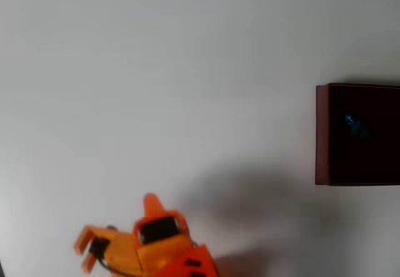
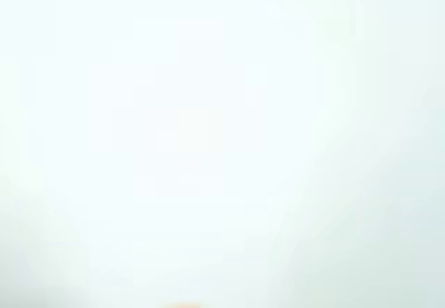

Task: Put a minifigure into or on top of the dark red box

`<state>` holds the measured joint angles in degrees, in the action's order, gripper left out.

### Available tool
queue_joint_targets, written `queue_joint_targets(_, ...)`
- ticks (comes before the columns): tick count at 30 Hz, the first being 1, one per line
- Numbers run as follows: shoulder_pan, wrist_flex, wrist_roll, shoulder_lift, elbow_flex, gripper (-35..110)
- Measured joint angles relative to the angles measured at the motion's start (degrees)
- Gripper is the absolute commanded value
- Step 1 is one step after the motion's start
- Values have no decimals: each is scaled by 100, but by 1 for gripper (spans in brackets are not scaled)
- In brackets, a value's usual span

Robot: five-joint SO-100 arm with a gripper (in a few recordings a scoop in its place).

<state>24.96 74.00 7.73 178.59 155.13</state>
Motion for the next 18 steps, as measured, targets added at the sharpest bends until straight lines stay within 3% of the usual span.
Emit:
queue_joint_targets(6,62,694,-123,1222,545,0)
queue_joint_targets(18,650,308,-712,1354,1661,0)
